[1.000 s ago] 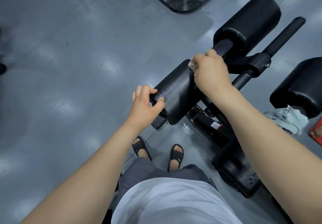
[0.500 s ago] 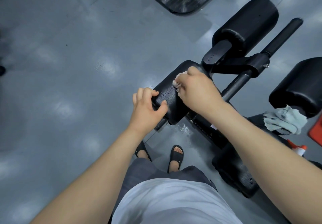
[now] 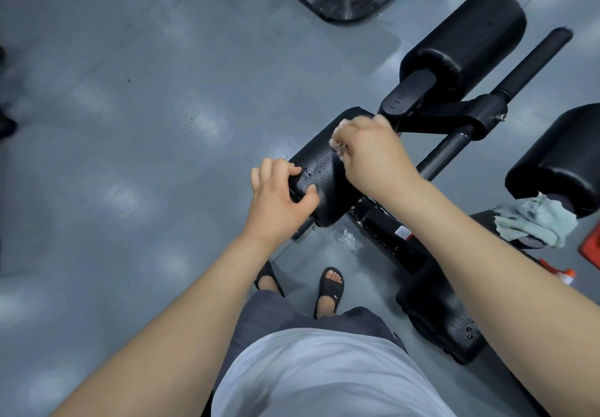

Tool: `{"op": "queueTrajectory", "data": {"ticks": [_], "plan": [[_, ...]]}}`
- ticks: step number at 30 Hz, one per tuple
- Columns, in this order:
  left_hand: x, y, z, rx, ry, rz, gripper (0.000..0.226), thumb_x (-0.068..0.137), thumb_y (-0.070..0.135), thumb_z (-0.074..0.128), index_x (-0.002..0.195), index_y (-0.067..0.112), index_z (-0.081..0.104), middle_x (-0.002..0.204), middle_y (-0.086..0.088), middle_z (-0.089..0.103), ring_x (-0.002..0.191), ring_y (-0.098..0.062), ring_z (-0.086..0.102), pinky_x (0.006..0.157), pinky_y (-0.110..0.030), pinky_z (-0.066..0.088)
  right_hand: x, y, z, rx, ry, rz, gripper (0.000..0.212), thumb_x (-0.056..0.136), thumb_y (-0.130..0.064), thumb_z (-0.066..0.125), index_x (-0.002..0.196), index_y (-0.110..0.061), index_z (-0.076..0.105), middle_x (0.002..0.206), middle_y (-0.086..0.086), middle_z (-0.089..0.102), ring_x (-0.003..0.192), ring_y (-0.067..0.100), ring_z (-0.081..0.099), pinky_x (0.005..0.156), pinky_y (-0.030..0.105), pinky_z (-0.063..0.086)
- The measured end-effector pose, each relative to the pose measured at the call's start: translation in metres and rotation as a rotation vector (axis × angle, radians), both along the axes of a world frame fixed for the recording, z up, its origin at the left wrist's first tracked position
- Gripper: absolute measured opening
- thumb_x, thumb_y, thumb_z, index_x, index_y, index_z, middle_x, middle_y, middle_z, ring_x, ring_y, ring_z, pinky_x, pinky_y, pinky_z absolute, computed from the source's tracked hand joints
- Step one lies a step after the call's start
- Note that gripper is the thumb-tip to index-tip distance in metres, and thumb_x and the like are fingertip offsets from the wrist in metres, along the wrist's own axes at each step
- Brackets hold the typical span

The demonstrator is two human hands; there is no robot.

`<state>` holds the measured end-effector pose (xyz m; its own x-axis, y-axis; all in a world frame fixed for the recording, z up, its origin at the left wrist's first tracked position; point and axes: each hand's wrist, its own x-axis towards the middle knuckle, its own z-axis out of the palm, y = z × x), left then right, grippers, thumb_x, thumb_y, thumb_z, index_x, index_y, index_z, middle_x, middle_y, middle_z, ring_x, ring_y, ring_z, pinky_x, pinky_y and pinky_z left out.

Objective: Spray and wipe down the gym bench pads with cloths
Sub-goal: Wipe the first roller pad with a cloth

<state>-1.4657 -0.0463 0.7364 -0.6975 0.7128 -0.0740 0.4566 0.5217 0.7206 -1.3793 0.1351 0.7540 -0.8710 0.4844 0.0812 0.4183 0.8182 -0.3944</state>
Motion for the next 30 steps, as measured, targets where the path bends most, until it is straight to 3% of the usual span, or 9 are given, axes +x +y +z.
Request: {"op": "queueTrajectory", "data": {"ticks": [4,7,11,14,16,21,24,27,30], "plan": [[-0.001,0.001,0.002,-0.010,0.007,-0.006,0.030,0.086,0.030,0.072,0.107,0.018,0.053,0.109,0.009,0.040,0.111,-0.016,0.036,0.090,-0.020,0.031,0.005,-0.001,0.003,-0.034,-0.004,0.089,0.028,0.082,-0.003,0.052,0.092,-0.023,0.070,0.099,-0.002,0.068,0.088,0.031,0.057,0.083,0.038,0.046],[0.000,0.000,0.002,-0.004,0.031,-0.021,0.031,0.086,0.031,0.073,0.106,0.019,0.053,0.108,0.011,0.040,0.110,-0.014,0.034,0.089,-0.017,0.029,-0.001,0.031,0.008,-0.060,-0.021,-0.056,0.034,0.079,0.000,0.048,0.091,-0.025,0.068,0.097,-0.005,0.072,0.094,0.030,0.060,0.088,0.038,0.047],[0.002,-0.003,0.001,0.002,0.045,-0.025,0.033,0.086,0.032,0.073,0.108,0.016,0.055,0.110,0.010,0.041,0.111,-0.016,0.036,0.090,-0.018,0.030,-0.011,0.046,0.008,-0.029,-0.091,-0.159,0.028,0.086,0.000,0.048,0.100,-0.017,0.066,0.095,-0.003,0.073,0.101,0.031,0.052,0.082,0.039,0.050],[0.002,-0.004,-0.001,0.010,0.038,-0.024,0.034,0.086,0.032,0.073,0.109,0.017,0.054,0.111,0.010,0.041,0.113,-0.017,0.036,0.092,-0.021,0.032,-0.016,0.025,0.009,-0.022,-0.103,-0.095,0.033,0.080,0.006,0.048,0.097,-0.016,0.065,0.092,-0.003,0.071,0.098,0.027,0.048,0.072,0.032,0.040],[0.001,-0.004,-0.001,0.006,0.027,-0.027,0.034,0.086,0.034,0.073,0.109,0.019,0.054,0.111,0.011,0.041,0.113,-0.016,0.036,0.092,-0.021,0.032,-0.015,0.005,0.010,-0.038,-0.064,0.004,0.035,0.076,0.007,0.048,0.096,-0.016,0.065,0.092,-0.003,0.071,0.097,0.026,0.048,0.075,0.034,0.046],[-0.001,-0.006,-0.001,-0.002,0.009,-0.039,0.036,0.084,0.038,0.073,0.110,0.020,0.055,0.110,0.012,0.041,0.114,-0.016,0.037,0.091,-0.023,0.036,-0.002,-0.014,0.011,-0.064,0.007,0.167,0.046,0.081,0.006,0.050,0.120,-0.014,0.063,0.103,0.000,0.064,0.096,0.028,0.048,0.080,0.034,0.044],[-0.002,-0.007,-0.001,0.009,0.021,-0.046,0.038,0.083,0.040,0.074,0.111,0.021,0.057,0.110,0.012,0.042,0.114,-0.015,0.037,0.090,-0.018,0.033,-0.002,0.014,0.007,0.010,-0.049,0.114,0.037,0.076,0.003,0.046,0.099,-0.016,0.068,0.098,0.001,0.063,0.092,0.030,0.049,0.085,0.043,0.047],[-0.002,-0.007,-0.002,0.022,0.003,-0.045,0.038,0.082,0.042,0.074,0.111,0.023,0.058,0.109,0.014,0.042,0.114,-0.013,0.036,0.089,-0.008,0.030,-0.001,0.049,0.007,0.053,-0.098,-0.099,0.029,0.082,0.003,0.046,0.095,-0.012,0.068,0.099,0.005,0.062,0.093,0.032,0.046,0.080,0.037,0.042],[-0.002,-0.009,-0.004,0.043,0.006,-0.034,0.039,0.082,0.043,0.074,0.111,0.023,0.059,0.109,0.014,0.043,0.113,-0.013,0.037,0.090,-0.007,0.029,0.000,0.056,0.005,0.050,-0.113,-0.137,0.027,0.082,0.005,0.048,0.085,-0.019,0.060,0.090,0.001,0.052,0.089,0.030,0.043,0.077,0.037,0.042]]}}
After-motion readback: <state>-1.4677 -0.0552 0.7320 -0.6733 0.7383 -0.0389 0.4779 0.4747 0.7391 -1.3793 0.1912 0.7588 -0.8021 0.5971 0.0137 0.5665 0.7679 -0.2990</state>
